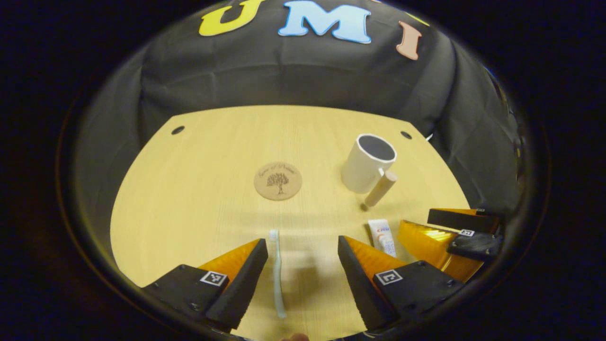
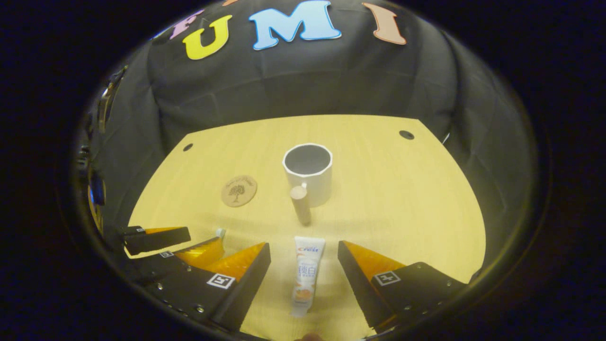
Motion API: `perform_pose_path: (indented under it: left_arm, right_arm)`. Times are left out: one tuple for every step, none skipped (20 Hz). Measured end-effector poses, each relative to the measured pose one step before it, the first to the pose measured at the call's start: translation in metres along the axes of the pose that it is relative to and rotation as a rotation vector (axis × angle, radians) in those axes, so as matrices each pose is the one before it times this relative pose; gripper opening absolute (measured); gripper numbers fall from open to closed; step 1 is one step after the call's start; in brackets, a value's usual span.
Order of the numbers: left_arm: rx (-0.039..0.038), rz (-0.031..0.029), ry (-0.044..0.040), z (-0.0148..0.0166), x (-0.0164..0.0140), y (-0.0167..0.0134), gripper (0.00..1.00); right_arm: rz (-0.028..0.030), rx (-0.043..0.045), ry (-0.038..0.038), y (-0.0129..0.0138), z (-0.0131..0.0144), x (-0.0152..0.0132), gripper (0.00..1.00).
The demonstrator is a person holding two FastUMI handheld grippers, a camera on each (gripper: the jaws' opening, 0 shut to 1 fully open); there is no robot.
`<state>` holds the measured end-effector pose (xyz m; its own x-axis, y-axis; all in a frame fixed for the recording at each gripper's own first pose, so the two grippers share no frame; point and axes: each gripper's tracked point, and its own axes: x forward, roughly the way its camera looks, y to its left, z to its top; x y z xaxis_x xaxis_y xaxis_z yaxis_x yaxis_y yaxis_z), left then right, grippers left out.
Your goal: Put the toothbrush and toothpaste on the desktop into the cup, then pick up the cup and place it on the coaster on the desktop.
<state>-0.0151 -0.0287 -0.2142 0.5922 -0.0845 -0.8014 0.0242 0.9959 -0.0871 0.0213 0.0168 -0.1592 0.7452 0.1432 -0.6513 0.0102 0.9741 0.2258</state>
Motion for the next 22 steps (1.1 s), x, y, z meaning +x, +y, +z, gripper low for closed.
perform_pose_path:
  left_arm:
    - [-0.0059, -0.00156, 0.04411, -0.00518, 0.0029, -0.00037, 1.0]
    - [-0.01243, -0.00619, 0.03896, -0.00537, 0.00395, -0.00046, 0.99]
    - [-0.01361, -0.00302, 0.03599, -0.00601, 0.00543, -0.00051, 0.99]
    - [-0.00958, 0.00686, 0.02873, -0.00488, 0.00438, 0.00132, 0.99]
    - [-0.00765, 0.00625, 0.02368, -0.00474, 0.00512, 0.00456, 0.99]
    - [-0.00948, 0.00821, 0.02052, -0.00326, 0.00316, 0.00351, 0.98]
    - [-0.00653, 0.00438, 0.02061, -0.00318, 0.0035, 0.00358, 0.98]
    - [-0.00189, 0.00729, 0.02399, -0.00359, 0.0029, 0.00313, 0.98]
    - [-0.00274, 0.00378, 0.02428, -0.00342, 0.00367, 0.00193, 0.98]
    - [-0.00011, 0.00097, 0.02598, -0.00316, 0.00184, 0.0011, 0.98]
    - [0.00136, -0.00086, 0.02062, -0.00182, 0.00196, 0.00101, 0.98]
    - [0.00364, -0.00206, 0.02274, -0.00194, 0.0026, 0.00015, 0.99]
    - [0.00357, -0.00354, 0.01852, -0.00181, 0.00249, -0.0001, 0.99]
    - [0.00489, -0.00244, 0.01868, -0.00198, 0.00136, 0.00087, 0.99]
    - [0.00314, -0.00137, 0.01906, -0.00264, 0.00181, 0.00064, 0.99]
    - [-0.00168, -0.00176, 0.01723, -0.00197, 0.00156, 0.00007, 0.98]
    - [-0.00313, -0.00217, 0.01397, -0.00233, 0.00208, 0.00018, 0.98]
    - [-0.00492, 0.00232, 0.01594, -0.00226, 0.00121, 0.0004, 0.98]
    - [-0.00039, -0.00382, 0.01269, -0.00214, 0.001, 0.00028, 0.98]
    - [0.00337, 0.00421, 0.01016, -0.00112, 0.00045, 0.00055, 0.98]
    - [0.00986, 0.00356, -0.00235, 0.00084, 0.00063, 0.00175, 0.98]
    - [0.0018, 0.00586, 0.00327, -0.00008, 0.00069, 0.00145, 0.99]
  right_arm:
    - [-0.00319, -0.00581, 0.02183, 0.00018, -0.00457, 0.00279, 0.9]
    - [-0.00212, -0.0044, 0.02075, -0.00049, -0.00308, 0.0026, 0.91]
    - [0.00045, -0.00171, 0.01899, 0.00008, -0.00224, 0.00184, 0.91]
    - [0.00283, 0.00202, 0.02048, -0.00017, -0.00226, 0.00272, 0.91]
    - [0.00392, 0.00183, 0.01936, 0.00006, -0.00424, 0.00419, 0.91]
    - [-0.00083, 0.00072, 0.02051, -0.00089, -0.00295, 0.00357, 0.91]
    - [0.00011, -0.00129, 0.01709, 0.00015, -0.00307, 0.00356, 0.91]
    - [-0.00369, -0.00131, 0.0175, -0.00043, -0.00193, 0.00274, 0.91]
    - [-0.00522, -0.0008, 0.02011, -0.00058, -0.00341, 0.00362, 0.91]
    - [-0.00031, 0.00207, 0.01556, 0.00006, -0.00107, 0.00214, 0.91]
    - [0.00033, 0.00528, 0.01475, 0.00067, -0.00176, 0.00355, 0.91]
    - [-0.0003, 0.00628, 0.018, -0.00025, -0.00108, 0.00283, 0.91]
    - [0.00108, 0.00573, 0.02161, 0.00001, -0.00294, 0.00404, 0.91]
    - [0.00397, 0.01004, 0.01818, 0.00092, -0.00109, 0.00259, 0.91]
    - [0.00642, 0.01144, 0.01692, 0.00133, -0.00177, 0.00326, 0.91]
    - [0.00545, 0.01154, 0.01802, 0.00105, -0.00148, 0.00281, 0.91]
    - [0.00688, 0.00719, 0.01818, 0.00094, -0.00383, 0.00332, 0.91]
    - [0.00423, 0.00221, 0.01622, 0.00059, -0.00168, 0.00277, 0.91]
    - [0.00201, -0.00012, 0.0337, 0.00009, -0.00603, 0.00092, 0.92]
    - [0.00345, 0.00194, 0.01849, -0.00013, -0.00308, -0.00045, 0.9]
    - [0.00108, 0.00306, 0.01277, 0.00056, -0.00274, 0.00464, 0.94]
    - [0.00047, 0.00171, 0.0064, -0.00005, -0.00116, 0.00178, 0.93]
